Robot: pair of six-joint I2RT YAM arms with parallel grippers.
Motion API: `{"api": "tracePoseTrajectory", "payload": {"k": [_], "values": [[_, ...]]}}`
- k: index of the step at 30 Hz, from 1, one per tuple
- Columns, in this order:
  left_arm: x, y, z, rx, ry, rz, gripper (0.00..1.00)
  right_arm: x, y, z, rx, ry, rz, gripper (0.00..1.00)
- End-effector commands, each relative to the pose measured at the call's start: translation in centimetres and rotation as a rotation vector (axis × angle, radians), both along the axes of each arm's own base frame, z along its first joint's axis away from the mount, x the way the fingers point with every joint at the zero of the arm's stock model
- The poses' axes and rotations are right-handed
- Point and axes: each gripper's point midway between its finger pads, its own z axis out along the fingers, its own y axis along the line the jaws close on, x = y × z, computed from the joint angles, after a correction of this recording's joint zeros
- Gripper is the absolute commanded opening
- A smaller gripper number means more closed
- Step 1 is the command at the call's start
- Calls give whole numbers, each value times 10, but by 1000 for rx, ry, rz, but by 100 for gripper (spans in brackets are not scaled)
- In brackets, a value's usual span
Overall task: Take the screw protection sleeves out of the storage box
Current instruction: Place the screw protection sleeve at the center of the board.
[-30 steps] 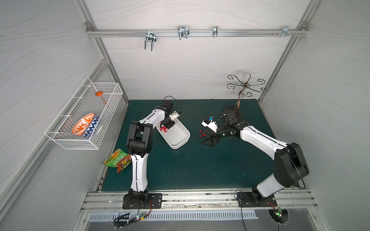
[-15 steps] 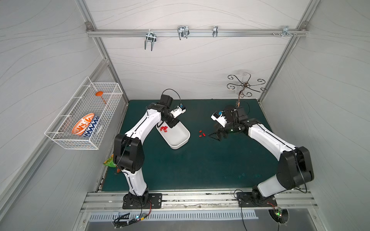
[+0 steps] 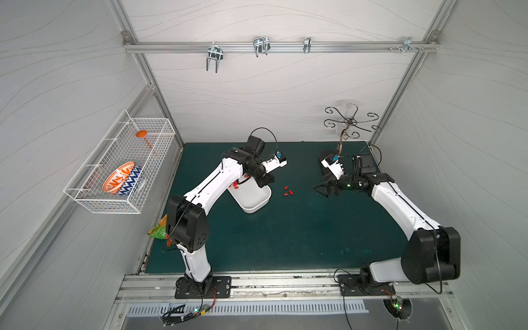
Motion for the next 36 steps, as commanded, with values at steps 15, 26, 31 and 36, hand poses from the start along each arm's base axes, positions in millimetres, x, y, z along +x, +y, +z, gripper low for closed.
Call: {"api": "tracePoseTrajectory", "payload": {"k": [15, 26, 31, 36], "values": [[37, -79, -111, 90, 65, -60, 0, 33, -79, 7, -27, 7, -333, 99], [53, -74, -139, 169, 41, -31, 5, 30, -73, 6, 5, 20, -301, 99], [61, -73, -147, 192, 19, -15, 12, 28, -70, 7, 19, 18, -289, 99], [60, -74, -137, 172, 20, -6, 23, 25, -68, 9, 35, 17, -276, 99]]}}
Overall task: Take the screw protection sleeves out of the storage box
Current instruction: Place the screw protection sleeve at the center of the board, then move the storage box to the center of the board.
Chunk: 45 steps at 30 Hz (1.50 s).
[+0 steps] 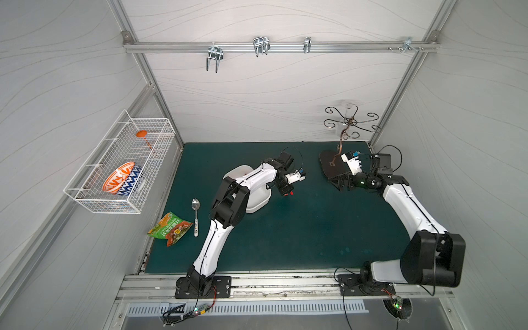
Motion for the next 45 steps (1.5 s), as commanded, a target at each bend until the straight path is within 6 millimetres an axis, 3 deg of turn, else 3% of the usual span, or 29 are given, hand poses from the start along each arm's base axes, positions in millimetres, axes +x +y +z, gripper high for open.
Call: {"api": "tracePoseTrajectory", "payload": {"k": [1, 9, 12, 17, 22, 24, 25, 28, 35, 39, 45], "values": [[11, -9, 17, -40, -39, 13, 25, -6, 4, 10, 29, -25, 16, 99], [-7, -2, 57, -76, -23, 5, 30, -8, 6, 11, 34, -30, 34, 99], [-26, 12, 82, -102, -15, -12, 32, -10, 9, 13, 45, -34, 55, 99], [-62, 59, 97, -70, 27, 28, 37, -13, 14, 13, 65, -29, 79, 99], [-77, 109, 85, -14, 73, 132, 47, -15, 16, 16, 68, -41, 90, 99], [-80, 119, 73, 23, 91, 147, 51, -15, 17, 16, 69, -40, 91, 99], [-79, 121, 67, 42, 88, 155, 59, -15, 17, 15, 71, -36, 93, 99], [-75, 121, 54, 60, 106, 162, 65, -16, 19, 13, 81, -23, 98, 99], [-85, 116, 27, 90, 191, 122, 67, -16, 18, 15, 69, -37, 95, 99], [-110, 111, 27, 85, 237, 50, 66, -16, 19, 14, 77, -31, 102, 99], [-167, 104, 38, 85, 333, -111, 64, -16, 23, 10, 79, -19, 113, 99]]}}
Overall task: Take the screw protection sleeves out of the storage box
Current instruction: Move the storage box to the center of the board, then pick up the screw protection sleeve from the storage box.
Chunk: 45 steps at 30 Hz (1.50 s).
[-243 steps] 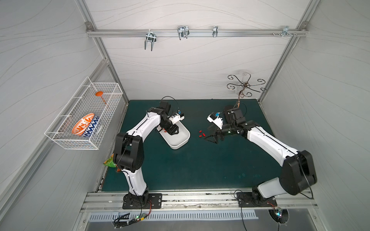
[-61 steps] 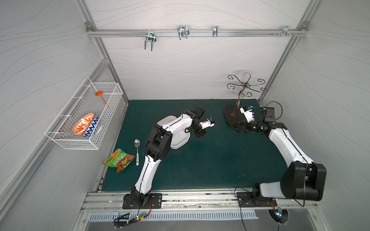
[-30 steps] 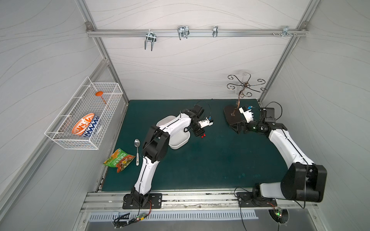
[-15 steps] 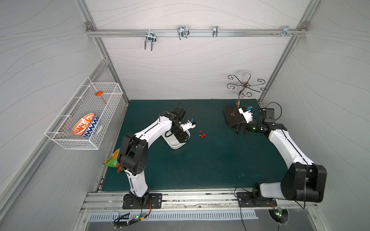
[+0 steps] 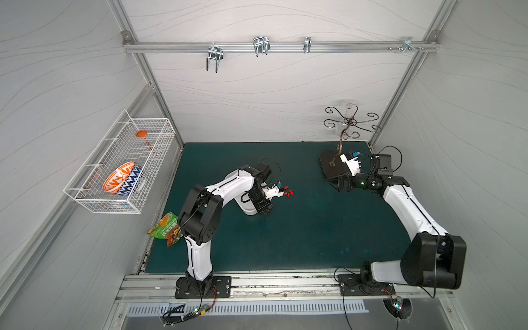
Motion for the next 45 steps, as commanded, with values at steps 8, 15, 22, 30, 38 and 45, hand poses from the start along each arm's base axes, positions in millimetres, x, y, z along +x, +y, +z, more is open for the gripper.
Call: {"api": "tracePoseTrajectory", "payload": {"k": [8, 15, 22, 30, 38, 45], "values": [[-83, -5, 55, -155, 167, -181, 63, -14, 31, -11, -22, -2, 120, 99], [-34, 20, 103, -339, 87, 71, 65, -49, 106, -10, -93, -52, 414, 99], [34, 105, 113, -373, -70, 488, 67, -90, 201, -7, -155, -147, 736, 95], [74, 192, 113, -275, -240, 809, 69, -110, 289, -59, -349, -318, 972, 76], [86, 219, 113, -245, -273, 913, 70, -105, 329, -120, -488, -349, 1122, 63], [85, 216, 120, -270, -285, 908, 71, -80, 328, -159, -569, -274, 1136, 59]]}}
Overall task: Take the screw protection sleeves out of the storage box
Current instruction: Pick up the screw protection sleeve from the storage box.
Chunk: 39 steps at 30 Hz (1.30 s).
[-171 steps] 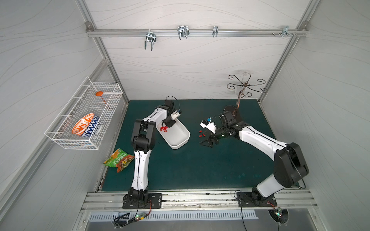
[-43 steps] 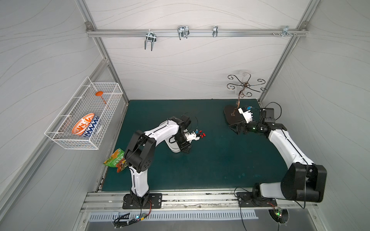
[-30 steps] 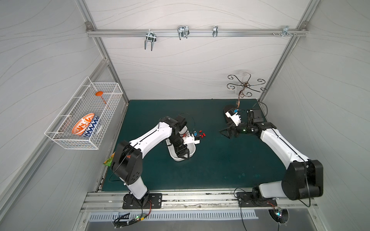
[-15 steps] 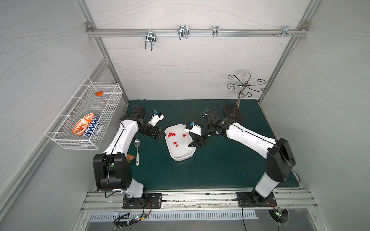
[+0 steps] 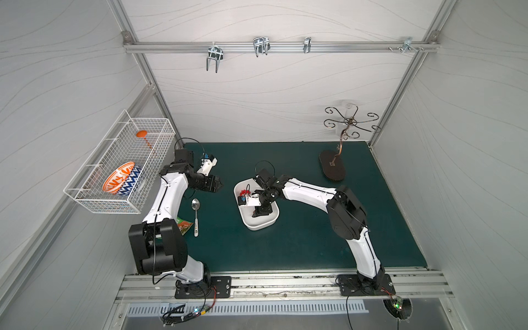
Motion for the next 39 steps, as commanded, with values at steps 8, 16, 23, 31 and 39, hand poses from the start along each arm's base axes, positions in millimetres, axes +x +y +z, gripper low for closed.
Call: {"api": "tracePoseTrajectory", "payload": {"k": [8, 16, 23, 31, 39], "values": [[0, 0, 17, -1, -64, 6, 71, 1, -20, -37, -131, 33, 87, 61], [0, -1, 21, 0, -75, 3, 71, 2, -18, -54, -137, 30, 109, 42], [-2, -1, 20, -4, -68, 0, 71, 2, -11, -52, -101, 44, 88, 22], [-6, -3, 19, -4, -62, -12, 72, 27, 4, 18, 74, 136, -77, 8], [-12, -23, 23, -99, -50, -109, 73, 27, -9, 88, 196, 336, -150, 7]]}}
